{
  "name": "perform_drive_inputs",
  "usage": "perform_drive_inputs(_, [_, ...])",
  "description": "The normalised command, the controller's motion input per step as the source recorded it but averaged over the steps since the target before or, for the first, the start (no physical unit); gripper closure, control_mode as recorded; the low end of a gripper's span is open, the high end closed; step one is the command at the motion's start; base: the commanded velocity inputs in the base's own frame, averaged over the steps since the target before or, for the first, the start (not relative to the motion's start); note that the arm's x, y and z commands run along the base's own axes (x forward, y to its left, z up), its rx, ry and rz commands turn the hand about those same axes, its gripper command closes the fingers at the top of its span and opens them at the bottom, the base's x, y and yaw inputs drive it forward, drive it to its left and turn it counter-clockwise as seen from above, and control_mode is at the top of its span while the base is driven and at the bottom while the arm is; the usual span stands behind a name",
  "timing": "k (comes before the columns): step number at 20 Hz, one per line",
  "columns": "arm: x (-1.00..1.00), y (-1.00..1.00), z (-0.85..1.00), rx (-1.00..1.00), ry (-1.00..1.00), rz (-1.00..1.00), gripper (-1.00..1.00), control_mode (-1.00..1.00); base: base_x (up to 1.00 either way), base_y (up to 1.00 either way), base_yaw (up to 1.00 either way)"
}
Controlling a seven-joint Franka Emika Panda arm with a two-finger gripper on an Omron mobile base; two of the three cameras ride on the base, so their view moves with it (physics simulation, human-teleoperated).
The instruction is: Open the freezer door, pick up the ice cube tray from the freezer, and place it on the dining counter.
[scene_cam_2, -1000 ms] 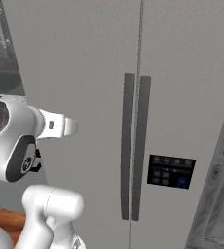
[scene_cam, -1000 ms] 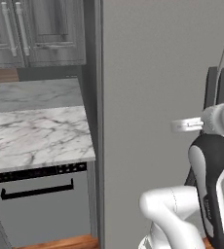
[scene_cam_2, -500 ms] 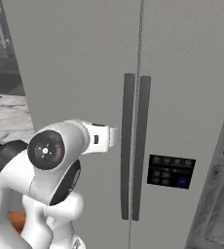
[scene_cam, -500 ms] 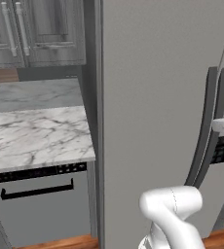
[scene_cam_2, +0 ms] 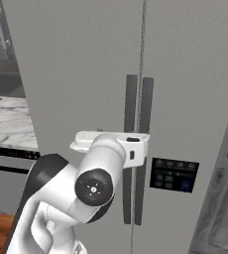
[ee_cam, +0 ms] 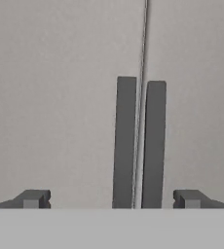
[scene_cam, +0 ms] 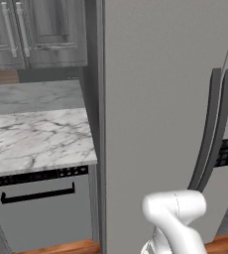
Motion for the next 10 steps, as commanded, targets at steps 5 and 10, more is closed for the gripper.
perform_drive_inputs(5, [0.15,-0.26,0.00,0.00,-0.12,0.01,-1.00,-1.00,0.00,0.00,0.00])
perform_drive_inputs(10, [0.40,-0.07,-0.03,0.01,-0.04,0.01,-1.00,-1.00,0.00,0.00,0.00])
